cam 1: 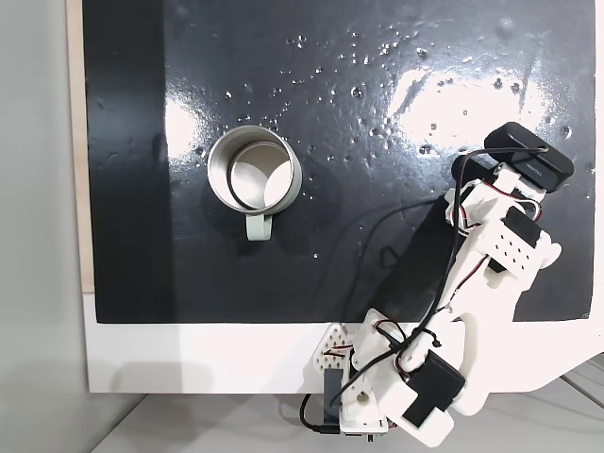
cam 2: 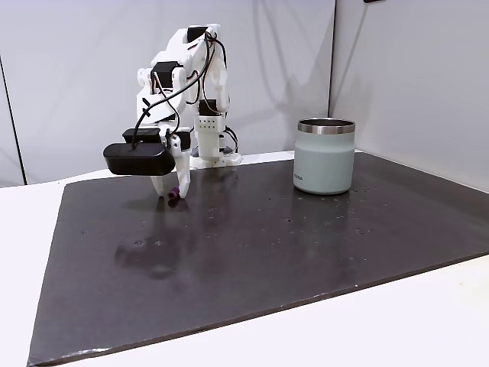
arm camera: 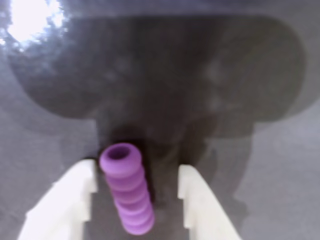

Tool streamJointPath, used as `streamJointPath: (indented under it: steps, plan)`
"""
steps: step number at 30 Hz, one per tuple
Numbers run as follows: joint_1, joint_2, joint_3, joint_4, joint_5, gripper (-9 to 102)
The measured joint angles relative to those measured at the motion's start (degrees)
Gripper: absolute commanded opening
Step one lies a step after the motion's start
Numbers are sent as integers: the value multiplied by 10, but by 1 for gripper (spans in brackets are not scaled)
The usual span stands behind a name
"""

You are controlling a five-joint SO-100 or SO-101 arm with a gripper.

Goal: Grasp a pengrip and put it in the cup.

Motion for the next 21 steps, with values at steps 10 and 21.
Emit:
streamJointPath:
  steps: [10, 21]
  plan:
    - [-6, 0, 18, -16, -4, 0]
    - [-18, 28, 32, -21, -4, 0]
